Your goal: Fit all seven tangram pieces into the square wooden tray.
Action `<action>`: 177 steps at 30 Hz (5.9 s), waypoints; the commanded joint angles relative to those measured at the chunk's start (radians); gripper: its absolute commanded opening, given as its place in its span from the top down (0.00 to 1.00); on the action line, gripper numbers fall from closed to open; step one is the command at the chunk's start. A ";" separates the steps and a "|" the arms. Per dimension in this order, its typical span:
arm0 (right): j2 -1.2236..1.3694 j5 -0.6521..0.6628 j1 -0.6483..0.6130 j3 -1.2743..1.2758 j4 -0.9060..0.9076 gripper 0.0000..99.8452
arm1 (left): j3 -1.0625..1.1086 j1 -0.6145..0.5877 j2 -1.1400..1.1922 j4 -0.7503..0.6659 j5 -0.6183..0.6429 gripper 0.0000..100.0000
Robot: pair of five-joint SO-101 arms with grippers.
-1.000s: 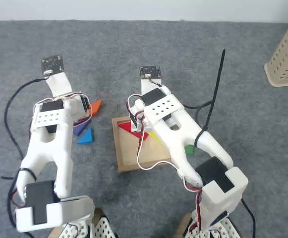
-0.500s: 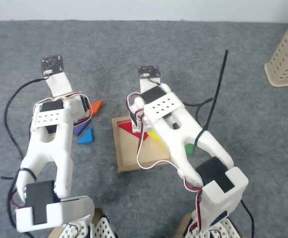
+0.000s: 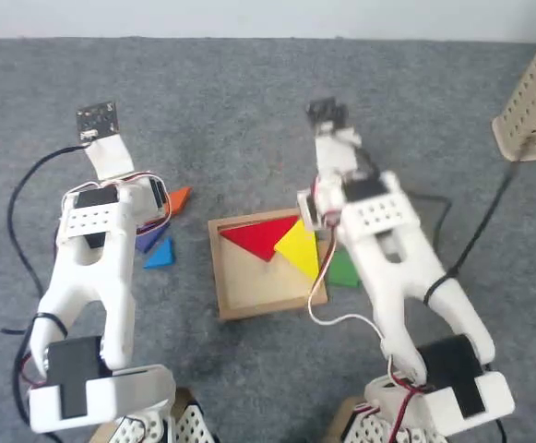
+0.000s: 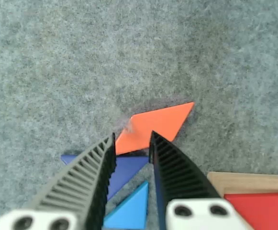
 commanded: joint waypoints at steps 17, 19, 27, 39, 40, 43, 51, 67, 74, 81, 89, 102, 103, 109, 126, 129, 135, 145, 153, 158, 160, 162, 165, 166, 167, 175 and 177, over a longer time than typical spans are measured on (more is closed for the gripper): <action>0.050 0.040 -0.031 0.048 -0.084 0.99 | -0.031 0.000 -0.049 -0.023 0.005 0.89; 0.038 0.040 -0.031 0.057 -0.084 0.99 | -0.031 0.000 -0.051 -0.023 0.005 0.89; -0.077 0.044 -0.031 0.063 -0.058 0.99 | -0.031 0.000 -0.051 -0.023 0.005 0.89; -0.064 0.110 -0.173 0.110 -0.019 0.99 | -0.030 0.000 -0.049 -0.023 0.005 0.89; -0.033 0.109 -0.173 0.109 -0.028 0.99 | -0.030 0.000 -0.049 -0.023 0.005 0.89; 0.039 0.115 -0.165 0.098 -0.056 0.99 | -0.028 0.000 -0.049 -0.023 0.005 0.89; 0.091 0.117 -0.116 0.048 -0.081 0.99 | -0.028 0.000 -0.049 -0.023 0.005 0.89; -0.360 0.117 0.122 0.043 0.186 0.97 | -0.030 0.002 -0.049 -0.023 0.005 0.89; -0.246 0.109 0.351 0.066 0.285 0.87 | -0.027 0.005 -0.048 -0.023 0.005 0.89; -0.038 0.041 0.295 0.051 0.254 0.87 | -0.018 -0.002 -0.048 -0.049 0.005 0.89; -0.068 0.043 0.174 0.046 0.237 0.87 | 0.033 0.002 -0.048 -0.132 -0.049 0.89; 0.062 0.037 -0.021 -0.132 0.180 0.87 | 0.047 0.006 -0.048 -0.157 -0.055 0.89; 0.101 0.037 -0.025 -0.160 0.182 0.87 | 0.047 0.006 -0.048 -0.157 -0.055 0.89; 0.297 0.038 -0.019 -0.275 0.189 0.87 | 0.045 0.006 -0.055 -0.153 -0.055 0.89; 0.326 0.091 0.254 -0.302 0.191 0.87 | 0.044 0.008 -0.051 -0.155 -0.055 0.89; 0.289 0.087 0.246 -0.302 0.226 0.87 | 0.044 0.008 -0.051 -0.155 -0.055 0.89; 0.113 0.106 0.157 -0.229 0.265 0.87 | 0.044 0.008 -0.049 -0.157 -0.055 0.89; -0.200 0.493 -0.058 0.175 0.088 0.87 | 0.044 0.011 -0.049 -0.157 -0.055 0.89; -0.240 0.519 -0.087 0.222 0.079 0.76 | 0.050 0.025 -0.049 -0.157 -0.055 0.89; -0.194 0.535 -0.085 0.218 0.074 0.74 | 0.050 0.023 -0.049 -0.157 -0.055 0.89; -0.170 0.572 -0.085 0.218 0.073 0.75 | 0.051 0.023 -0.049 -0.157 -0.055 0.89; -0.143 0.582 -0.085 0.218 0.050 0.75 | 0.051 0.023 -0.048 -0.157 -0.055 0.89; -0.108 0.583 -0.071 0.216 0.013 0.75 | 0.051 0.023 -0.048 -0.155 -0.055 0.89; -0.099 0.585 -0.059 0.213 0.002 0.75 | 0.051 0.023 -0.048 -0.155 -0.055 0.89; -0.090 0.585 -0.044 0.206 -0.004 0.75 | 0.051 0.023 -0.048 -0.155 -0.055 0.89; -0.012 0.580 0.002 0.150 -0.013 0.75 | 0.051 0.023 -0.048 -0.153 -0.055 0.89; 0.010 0.577 0.008 0.137 -0.013 0.75 | 0.051 0.023 -0.048 -0.153 -0.055 0.89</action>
